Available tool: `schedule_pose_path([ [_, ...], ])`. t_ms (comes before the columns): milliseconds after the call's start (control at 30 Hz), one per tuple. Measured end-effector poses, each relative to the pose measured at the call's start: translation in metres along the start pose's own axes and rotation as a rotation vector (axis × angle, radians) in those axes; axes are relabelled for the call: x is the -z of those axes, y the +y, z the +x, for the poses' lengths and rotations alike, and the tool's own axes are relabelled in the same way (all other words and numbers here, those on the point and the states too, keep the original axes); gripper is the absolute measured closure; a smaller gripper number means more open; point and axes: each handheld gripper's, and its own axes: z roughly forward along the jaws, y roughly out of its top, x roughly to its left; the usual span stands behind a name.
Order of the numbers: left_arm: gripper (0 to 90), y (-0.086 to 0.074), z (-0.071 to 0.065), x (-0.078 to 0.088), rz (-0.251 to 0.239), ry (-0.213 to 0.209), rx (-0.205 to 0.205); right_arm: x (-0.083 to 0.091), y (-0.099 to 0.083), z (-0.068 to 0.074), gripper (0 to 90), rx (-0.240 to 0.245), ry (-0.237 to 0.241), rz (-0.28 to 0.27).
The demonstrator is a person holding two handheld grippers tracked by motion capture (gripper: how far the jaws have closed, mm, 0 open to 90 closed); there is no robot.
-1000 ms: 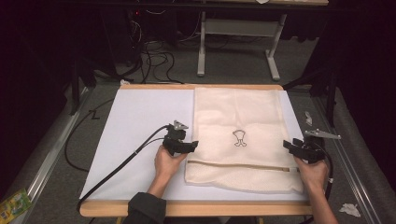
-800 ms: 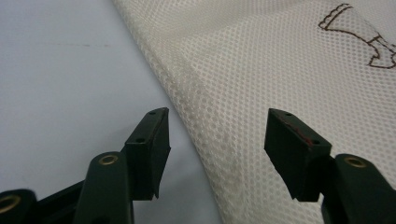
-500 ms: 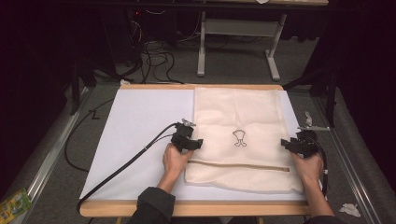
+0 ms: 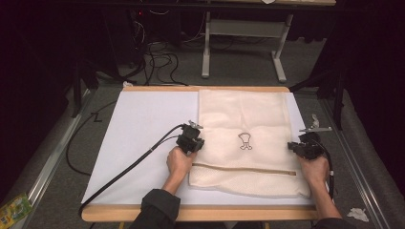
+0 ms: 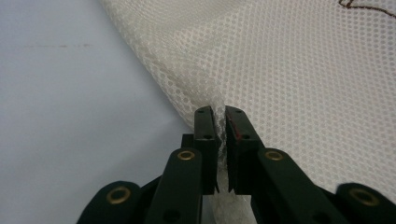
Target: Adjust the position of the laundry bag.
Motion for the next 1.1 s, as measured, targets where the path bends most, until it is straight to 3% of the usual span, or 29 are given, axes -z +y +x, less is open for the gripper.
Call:
schedule_pose_path([
  [167,86.2,0.003,0.002,0.008,-0.032,-0.015,0.003,0.005,0.002,0.0,87.4,0.005,0.016,-0.021],
  [633,86.5,0.003,0.011,0.023,-0.058,-0.023,0.015,0.008,0.003,0.005,87.8,0.012,0.058,-0.056],
  [1100,86.4,-0.003,0.028,0.041,-0.095,-0.014,0.046,0.009,0.011,0.02,88.0,0.032,0.098,-0.081],
])
